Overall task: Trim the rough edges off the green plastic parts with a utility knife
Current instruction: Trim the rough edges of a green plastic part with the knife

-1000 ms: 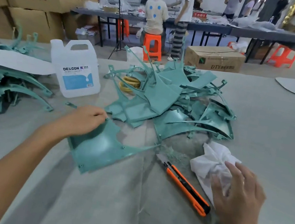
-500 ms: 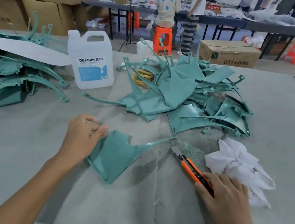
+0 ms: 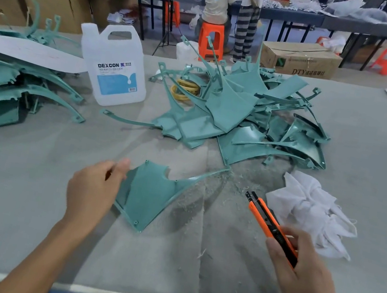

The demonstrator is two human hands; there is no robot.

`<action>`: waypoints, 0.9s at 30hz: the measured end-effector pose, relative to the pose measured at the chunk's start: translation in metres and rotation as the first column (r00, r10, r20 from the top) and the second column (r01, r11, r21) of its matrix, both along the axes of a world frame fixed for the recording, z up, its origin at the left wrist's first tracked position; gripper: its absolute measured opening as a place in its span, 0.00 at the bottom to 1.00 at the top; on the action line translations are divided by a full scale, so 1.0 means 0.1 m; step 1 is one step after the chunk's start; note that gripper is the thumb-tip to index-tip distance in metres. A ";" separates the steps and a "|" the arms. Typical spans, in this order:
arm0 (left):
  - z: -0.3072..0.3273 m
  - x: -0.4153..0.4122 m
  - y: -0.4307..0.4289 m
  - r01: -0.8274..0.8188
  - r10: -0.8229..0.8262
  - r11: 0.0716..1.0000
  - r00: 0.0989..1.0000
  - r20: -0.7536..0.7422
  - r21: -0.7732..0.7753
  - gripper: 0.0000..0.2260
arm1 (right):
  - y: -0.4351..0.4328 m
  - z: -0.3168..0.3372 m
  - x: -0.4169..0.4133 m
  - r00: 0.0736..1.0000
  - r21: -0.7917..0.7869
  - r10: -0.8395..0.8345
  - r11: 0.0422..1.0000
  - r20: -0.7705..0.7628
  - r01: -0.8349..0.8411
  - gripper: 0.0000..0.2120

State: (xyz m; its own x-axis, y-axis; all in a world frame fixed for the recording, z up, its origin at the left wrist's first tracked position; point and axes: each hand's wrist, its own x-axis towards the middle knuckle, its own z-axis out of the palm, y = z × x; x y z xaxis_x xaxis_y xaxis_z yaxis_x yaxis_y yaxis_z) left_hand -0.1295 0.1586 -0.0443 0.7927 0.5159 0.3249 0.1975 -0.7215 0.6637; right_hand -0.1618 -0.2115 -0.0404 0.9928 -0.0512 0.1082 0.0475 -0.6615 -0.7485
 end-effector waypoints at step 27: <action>-0.34 -0.08 -0.21 0.453 -0.452 0.892 0.891 -0.054 0.007 0.21 | 0.38 -0.02 -0.06 0.962 0.439 0.257 0.878 -0.091 -0.192 0.16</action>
